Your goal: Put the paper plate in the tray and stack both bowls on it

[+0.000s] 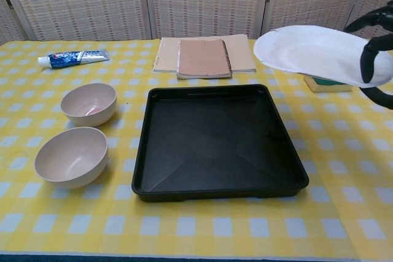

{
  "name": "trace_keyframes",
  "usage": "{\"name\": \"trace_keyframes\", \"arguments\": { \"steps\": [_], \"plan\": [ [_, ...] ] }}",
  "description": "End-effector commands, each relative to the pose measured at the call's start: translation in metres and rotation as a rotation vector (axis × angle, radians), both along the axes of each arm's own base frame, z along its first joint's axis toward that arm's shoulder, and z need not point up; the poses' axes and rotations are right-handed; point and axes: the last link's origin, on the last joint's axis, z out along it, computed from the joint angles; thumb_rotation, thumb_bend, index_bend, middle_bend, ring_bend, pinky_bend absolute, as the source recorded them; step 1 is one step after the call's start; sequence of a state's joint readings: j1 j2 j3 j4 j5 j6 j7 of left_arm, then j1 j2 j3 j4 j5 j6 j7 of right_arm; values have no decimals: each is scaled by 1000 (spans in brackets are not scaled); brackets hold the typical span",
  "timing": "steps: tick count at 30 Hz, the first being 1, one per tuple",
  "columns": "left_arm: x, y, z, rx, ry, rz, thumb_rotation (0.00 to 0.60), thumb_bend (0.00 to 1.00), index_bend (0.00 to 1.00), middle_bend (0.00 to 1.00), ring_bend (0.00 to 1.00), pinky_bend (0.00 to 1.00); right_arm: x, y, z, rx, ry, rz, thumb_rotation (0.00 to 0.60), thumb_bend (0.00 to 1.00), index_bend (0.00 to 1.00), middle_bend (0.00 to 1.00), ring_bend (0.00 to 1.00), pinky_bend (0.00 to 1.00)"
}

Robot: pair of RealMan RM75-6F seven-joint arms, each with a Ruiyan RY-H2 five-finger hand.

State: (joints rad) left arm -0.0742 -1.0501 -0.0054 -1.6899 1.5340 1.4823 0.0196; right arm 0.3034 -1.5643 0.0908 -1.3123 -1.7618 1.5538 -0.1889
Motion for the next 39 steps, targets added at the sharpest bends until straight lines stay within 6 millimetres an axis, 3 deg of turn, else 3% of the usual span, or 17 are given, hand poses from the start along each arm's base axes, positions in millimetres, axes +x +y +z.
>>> {"name": "trace_keyframes", "arguments": {
  "steps": [1,12,21,27,30,34,39],
  "plan": [
    [0,0,1,5,-1,2,600,387,0,0,0,0,25,-7,-19,68,18,58,600,483,688,227,122,0],
    [-1,-1,7,19,-13,6,600,387,0,0,0,0,69,-31,-77,255,27,82,600,483,688,227,120,0],
    [-2,-2,11,31,-21,8,600,387,0,0,0,0,80,-38,-109,308,101,82,600,483,688,222,122,0],
    [-3,-2,13,32,-23,6,600,386,0,0,0,0,82,-37,-119,324,112,82,600,483,686,208,122,0],
    [-2,-2,13,30,-27,1,600,386,0,0,0,0,80,-37,-123,359,121,61,600,482,596,155,106,0],
    [0,-3,13,24,-42,-26,600,384,0,0,0,0,80,-37,-124,403,134,33,600,483,379,36,61,0],
    [-1,-4,14,28,-46,-33,600,382,0,0,0,0,81,-37,-118,393,144,24,600,385,178,0,4,0]
  ]
}}
